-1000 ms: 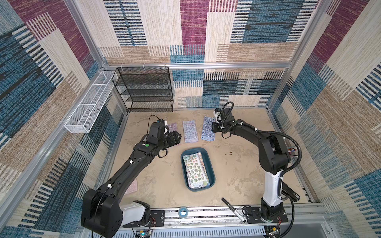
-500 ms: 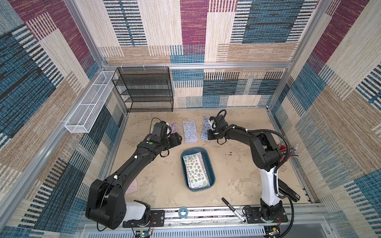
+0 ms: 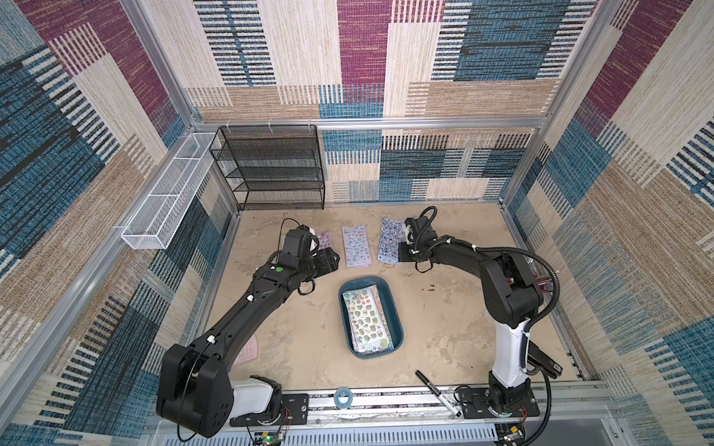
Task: Take the stickers out of the storage box
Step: Place the sticker at the center of the board.
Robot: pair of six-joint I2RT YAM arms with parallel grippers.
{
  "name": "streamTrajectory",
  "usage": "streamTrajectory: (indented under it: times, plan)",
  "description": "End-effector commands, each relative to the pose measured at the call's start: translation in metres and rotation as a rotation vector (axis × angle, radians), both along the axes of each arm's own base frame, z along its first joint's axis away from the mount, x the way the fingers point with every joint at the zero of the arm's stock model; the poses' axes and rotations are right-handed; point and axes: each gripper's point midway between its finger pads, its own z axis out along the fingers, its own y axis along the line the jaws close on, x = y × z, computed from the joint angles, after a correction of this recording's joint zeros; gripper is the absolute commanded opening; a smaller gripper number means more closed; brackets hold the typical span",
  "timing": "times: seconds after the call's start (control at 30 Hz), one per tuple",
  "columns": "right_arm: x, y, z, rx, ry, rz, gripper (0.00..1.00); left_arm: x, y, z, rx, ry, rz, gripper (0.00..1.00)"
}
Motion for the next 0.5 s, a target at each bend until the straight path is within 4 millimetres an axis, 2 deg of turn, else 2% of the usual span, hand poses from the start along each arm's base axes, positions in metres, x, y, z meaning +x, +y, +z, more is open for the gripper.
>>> streamTrajectory:
  times: [0.0, 0.13, 0.27, 0.37, 0.47]
  plan:
    - [0.005, -0.003, 0.013, 0.009, -0.022, -0.032, 0.09, 0.002, 0.001, 0.005, 0.032, -0.012, -0.014, 0.68]
    - [0.008, 0.025, 0.025, 0.08, -0.019, 0.036, 0.08, 0.001, 0.002, 0.0, 0.036, 0.003, -0.011, 0.68]
    - [-0.004, 0.049, 0.027, 0.085, -0.003, 0.089, 0.07, -0.008, 0.005, -0.019, 0.051, 0.062, -0.008, 0.68]
    - [-0.025, 0.048, 0.013, 0.046, 0.036, 0.091, 0.08, -0.012, 0.011, -0.024, 0.075, 0.085, 0.003, 0.7]
    - [-0.055, 0.038, 0.008, 0.042, 0.065, 0.084, 0.2, -0.016, 0.012, -0.022, 0.078, 0.087, 0.0, 0.73]
